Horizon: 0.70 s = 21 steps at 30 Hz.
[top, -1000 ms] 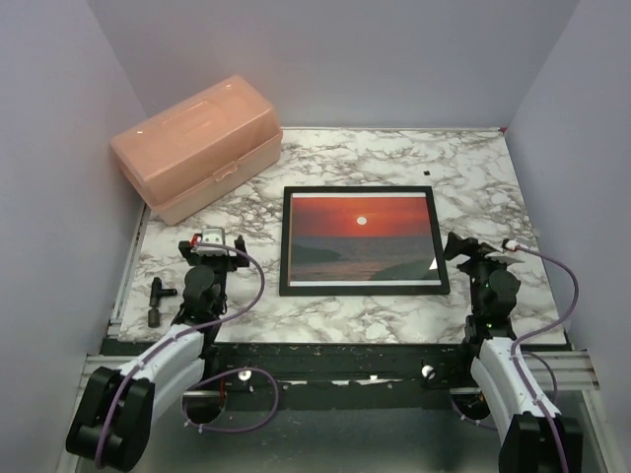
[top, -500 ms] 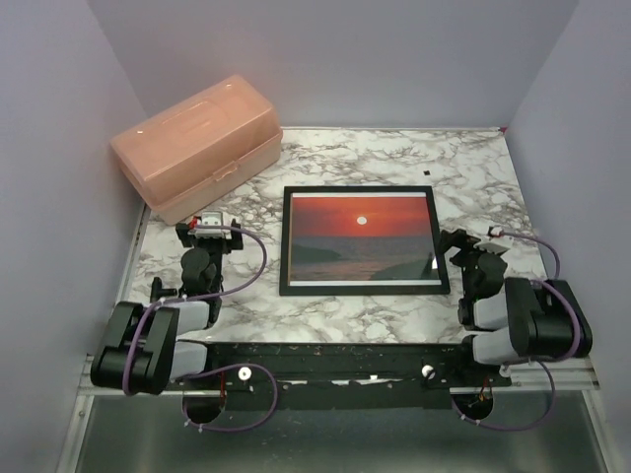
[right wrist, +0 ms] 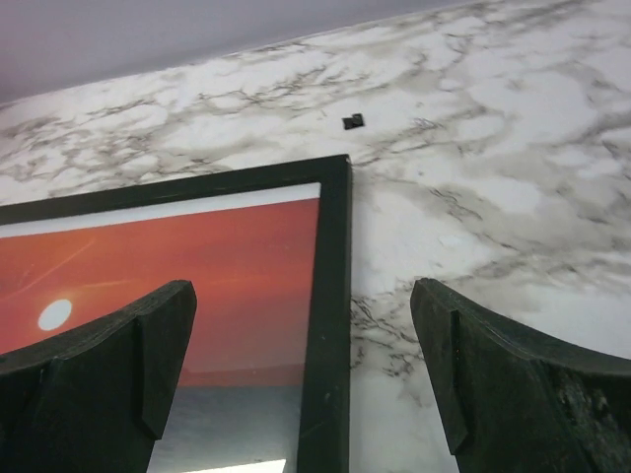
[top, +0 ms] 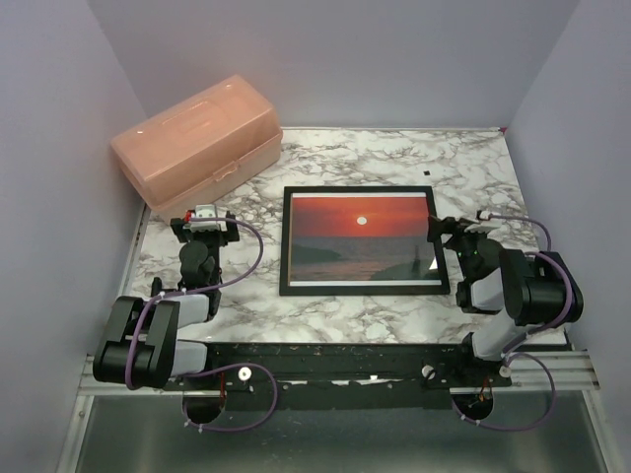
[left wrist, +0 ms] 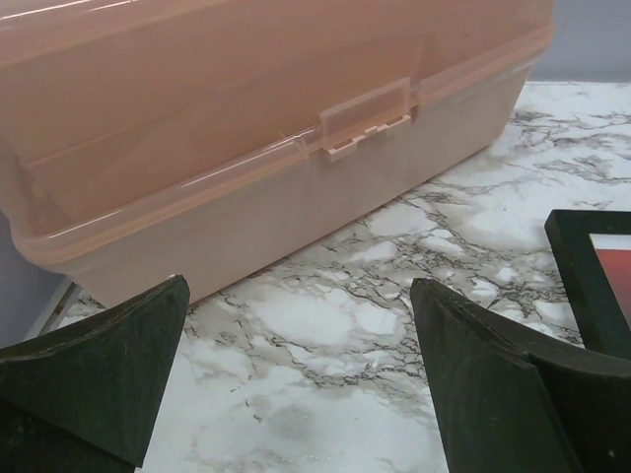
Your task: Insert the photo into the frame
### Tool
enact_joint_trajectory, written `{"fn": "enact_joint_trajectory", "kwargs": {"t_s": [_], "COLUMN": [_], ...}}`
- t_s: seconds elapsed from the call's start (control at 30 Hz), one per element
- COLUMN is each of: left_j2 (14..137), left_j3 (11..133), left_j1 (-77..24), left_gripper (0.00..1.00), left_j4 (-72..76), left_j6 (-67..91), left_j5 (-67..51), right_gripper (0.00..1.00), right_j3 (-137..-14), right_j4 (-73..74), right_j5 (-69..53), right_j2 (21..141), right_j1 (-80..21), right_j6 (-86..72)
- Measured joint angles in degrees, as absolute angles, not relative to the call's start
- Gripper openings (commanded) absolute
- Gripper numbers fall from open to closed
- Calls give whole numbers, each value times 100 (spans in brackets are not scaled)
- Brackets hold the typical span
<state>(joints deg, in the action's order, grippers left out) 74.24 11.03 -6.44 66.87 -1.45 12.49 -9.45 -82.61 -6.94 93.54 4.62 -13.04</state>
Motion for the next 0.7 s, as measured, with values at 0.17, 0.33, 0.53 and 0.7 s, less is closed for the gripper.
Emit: {"fn": "enact_joint_trajectory", "kwargs": {"t_s": [0.17,0.33,0.53,0.7], "left_j2": [7424,7424,7424,7424], "left_j3": [1103,1103,1103,1103], "left_j1": [-644,-644,-644,-644], "left_gripper": [98,98,98,99], "left_j4": [6650,6632,6628,6626], "left_j6": [-119,-104,-102,-99], "left_j5": [1288,1302,1304,1304], "right_gripper": [100,100,100,100], "right_j3": [-1205,-1205,-1205,-1205], "right_j4": [-8075,-7994,-7985,-7983], "right_j5": [-1435,-1743,-1850,-1881], "right_j2": [9354,9356,9356,9356], "right_j1": [460,460,460,460], "right_j6": [-1035,-926,-891,-891]}}
